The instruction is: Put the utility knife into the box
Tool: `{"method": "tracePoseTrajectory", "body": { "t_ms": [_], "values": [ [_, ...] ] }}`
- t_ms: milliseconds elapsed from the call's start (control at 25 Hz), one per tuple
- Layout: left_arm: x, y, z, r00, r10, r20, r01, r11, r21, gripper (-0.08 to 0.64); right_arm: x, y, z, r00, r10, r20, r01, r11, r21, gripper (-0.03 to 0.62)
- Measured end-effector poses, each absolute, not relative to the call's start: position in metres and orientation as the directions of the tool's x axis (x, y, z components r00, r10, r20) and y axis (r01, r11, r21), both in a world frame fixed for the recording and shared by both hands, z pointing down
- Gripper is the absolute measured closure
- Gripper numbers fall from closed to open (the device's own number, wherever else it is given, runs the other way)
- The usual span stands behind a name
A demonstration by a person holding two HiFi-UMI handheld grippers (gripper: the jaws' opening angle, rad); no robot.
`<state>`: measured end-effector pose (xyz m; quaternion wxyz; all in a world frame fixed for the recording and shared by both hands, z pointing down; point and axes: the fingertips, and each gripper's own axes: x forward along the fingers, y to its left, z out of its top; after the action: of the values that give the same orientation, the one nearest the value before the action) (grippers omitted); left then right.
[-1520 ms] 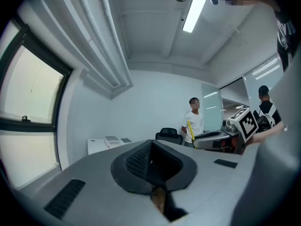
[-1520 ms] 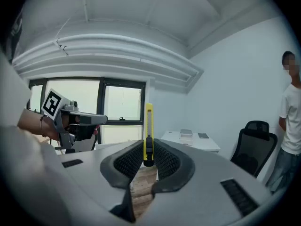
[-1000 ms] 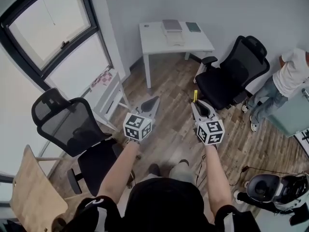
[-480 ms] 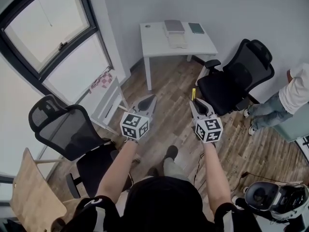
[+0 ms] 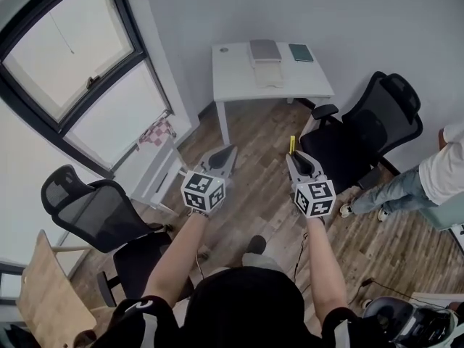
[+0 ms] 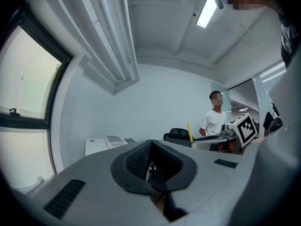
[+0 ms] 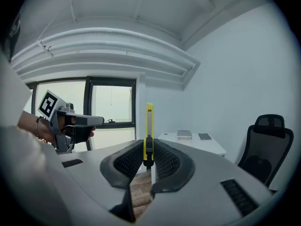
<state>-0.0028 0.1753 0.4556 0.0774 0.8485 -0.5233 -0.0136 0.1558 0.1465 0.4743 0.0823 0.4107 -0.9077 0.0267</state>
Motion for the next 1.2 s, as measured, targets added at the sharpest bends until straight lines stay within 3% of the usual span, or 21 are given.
{"method": "tracePoseTrajectory", "body": {
  "t_ms": [480,1200],
  "values": [
    [0.025,0.084,0.451,0.401,-0.915,0.045,-0.912,-0.394,0.11,0.535,0.185,0.051,0.476,-0.688,-0.705,0.173,-0.713,0.701,0.017,0.514],
    [-0.037,-0.077,0.479,0.394,-0.918,0.05,-0.912,-0.383,0.144,0.535,0.128,-0.103,0.5,-0.686,-0.691,0.226,-0.707,0.707,0.018,0.514]
  ]
}}
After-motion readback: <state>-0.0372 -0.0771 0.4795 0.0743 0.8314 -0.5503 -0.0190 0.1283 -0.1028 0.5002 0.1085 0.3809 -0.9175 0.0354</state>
